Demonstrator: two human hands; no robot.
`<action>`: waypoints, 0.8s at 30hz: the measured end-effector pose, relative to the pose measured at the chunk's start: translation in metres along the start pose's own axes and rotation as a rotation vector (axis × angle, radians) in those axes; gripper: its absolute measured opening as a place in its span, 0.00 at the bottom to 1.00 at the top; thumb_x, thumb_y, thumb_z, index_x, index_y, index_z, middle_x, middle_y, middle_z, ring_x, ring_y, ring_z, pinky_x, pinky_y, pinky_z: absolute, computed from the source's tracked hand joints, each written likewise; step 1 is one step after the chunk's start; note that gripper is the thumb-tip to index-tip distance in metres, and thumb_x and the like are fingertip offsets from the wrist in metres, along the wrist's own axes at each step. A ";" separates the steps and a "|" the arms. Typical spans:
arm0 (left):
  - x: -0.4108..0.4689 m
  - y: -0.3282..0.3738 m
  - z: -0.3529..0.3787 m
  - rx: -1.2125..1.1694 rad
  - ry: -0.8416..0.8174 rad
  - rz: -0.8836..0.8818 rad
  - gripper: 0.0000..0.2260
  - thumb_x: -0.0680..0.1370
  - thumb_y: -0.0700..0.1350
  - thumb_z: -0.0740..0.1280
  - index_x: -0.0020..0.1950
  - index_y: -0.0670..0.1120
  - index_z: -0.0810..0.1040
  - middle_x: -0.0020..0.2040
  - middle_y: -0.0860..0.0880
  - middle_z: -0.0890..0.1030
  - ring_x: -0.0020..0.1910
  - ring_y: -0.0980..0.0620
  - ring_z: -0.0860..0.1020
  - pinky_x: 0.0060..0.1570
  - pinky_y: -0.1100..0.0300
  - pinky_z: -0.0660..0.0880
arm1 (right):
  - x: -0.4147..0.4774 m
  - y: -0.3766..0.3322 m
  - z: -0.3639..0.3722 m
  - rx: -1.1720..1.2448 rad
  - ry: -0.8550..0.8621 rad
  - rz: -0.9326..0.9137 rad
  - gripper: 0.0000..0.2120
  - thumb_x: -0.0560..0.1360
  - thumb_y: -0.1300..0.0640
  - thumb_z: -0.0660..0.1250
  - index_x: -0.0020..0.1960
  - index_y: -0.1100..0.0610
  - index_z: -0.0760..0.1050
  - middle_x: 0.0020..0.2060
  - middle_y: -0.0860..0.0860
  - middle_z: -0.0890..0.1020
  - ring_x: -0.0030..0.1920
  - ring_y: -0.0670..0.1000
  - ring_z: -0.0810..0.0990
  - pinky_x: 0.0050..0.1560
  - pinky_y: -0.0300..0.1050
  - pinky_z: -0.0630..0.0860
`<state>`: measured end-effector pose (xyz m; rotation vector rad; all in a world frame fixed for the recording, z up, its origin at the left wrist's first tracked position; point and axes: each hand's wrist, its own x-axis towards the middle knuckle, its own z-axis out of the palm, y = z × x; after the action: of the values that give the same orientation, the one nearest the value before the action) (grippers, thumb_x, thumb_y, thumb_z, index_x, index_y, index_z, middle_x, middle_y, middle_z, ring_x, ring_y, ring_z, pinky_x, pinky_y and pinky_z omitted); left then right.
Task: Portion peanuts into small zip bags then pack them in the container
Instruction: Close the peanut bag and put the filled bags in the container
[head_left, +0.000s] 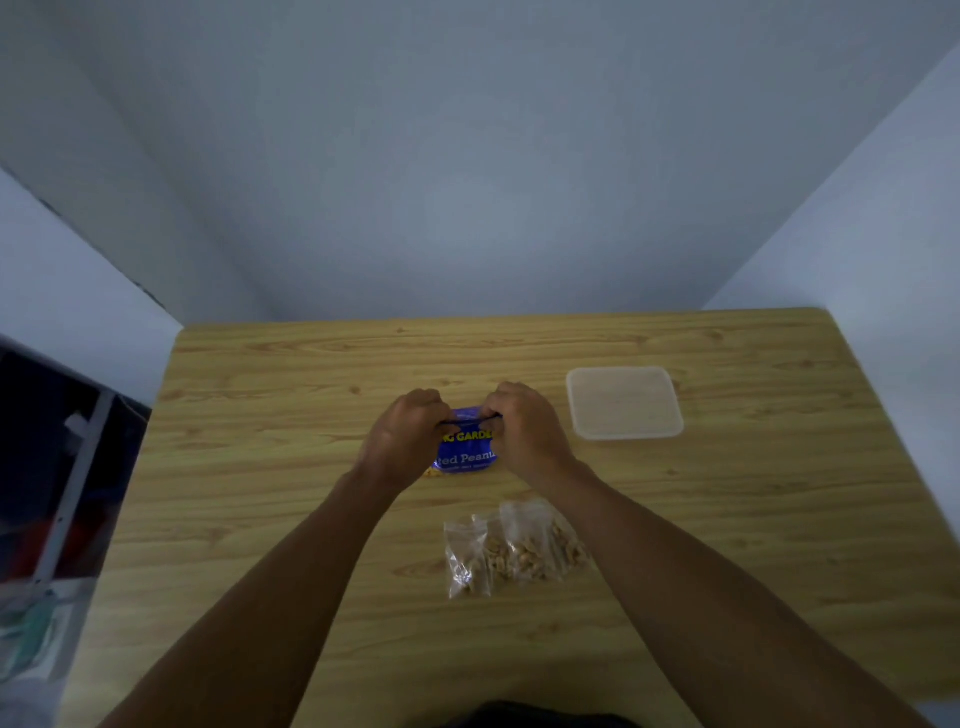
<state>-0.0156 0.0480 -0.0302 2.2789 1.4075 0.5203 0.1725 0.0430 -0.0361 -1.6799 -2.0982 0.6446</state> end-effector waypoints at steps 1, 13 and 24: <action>0.001 0.001 0.001 0.008 0.011 0.005 0.06 0.71 0.36 0.67 0.40 0.39 0.84 0.35 0.43 0.78 0.34 0.41 0.77 0.32 0.49 0.76 | 0.000 0.000 0.001 0.004 0.002 0.004 0.10 0.65 0.71 0.73 0.42 0.59 0.82 0.38 0.52 0.79 0.42 0.55 0.77 0.38 0.45 0.68; 0.002 0.000 -0.003 0.009 0.016 -0.020 0.07 0.71 0.42 0.68 0.42 0.42 0.86 0.33 0.44 0.80 0.34 0.42 0.77 0.35 0.51 0.74 | 0.003 -0.006 0.002 -0.008 0.003 0.012 0.09 0.72 0.64 0.71 0.47 0.54 0.86 0.43 0.50 0.85 0.46 0.56 0.80 0.42 0.49 0.78; 0.002 -0.004 -0.004 0.019 -0.033 -0.162 0.08 0.72 0.34 0.70 0.47 0.42 0.86 0.40 0.43 0.82 0.44 0.40 0.78 0.42 0.51 0.73 | 0.010 0.009 -0.002 0.198 -0.111 0.111 0.06 0.72 0.62 0.76 0.48 0.56 0.85 0.42 0.49 0.83 0.45 0.50 0.81 0.46 0.50 0.80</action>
<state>-0.0203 0.0521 -0.0288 2.1540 1.5697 0.4183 0.1791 0.0553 -0.0395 -1.6912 -1.9508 0.9671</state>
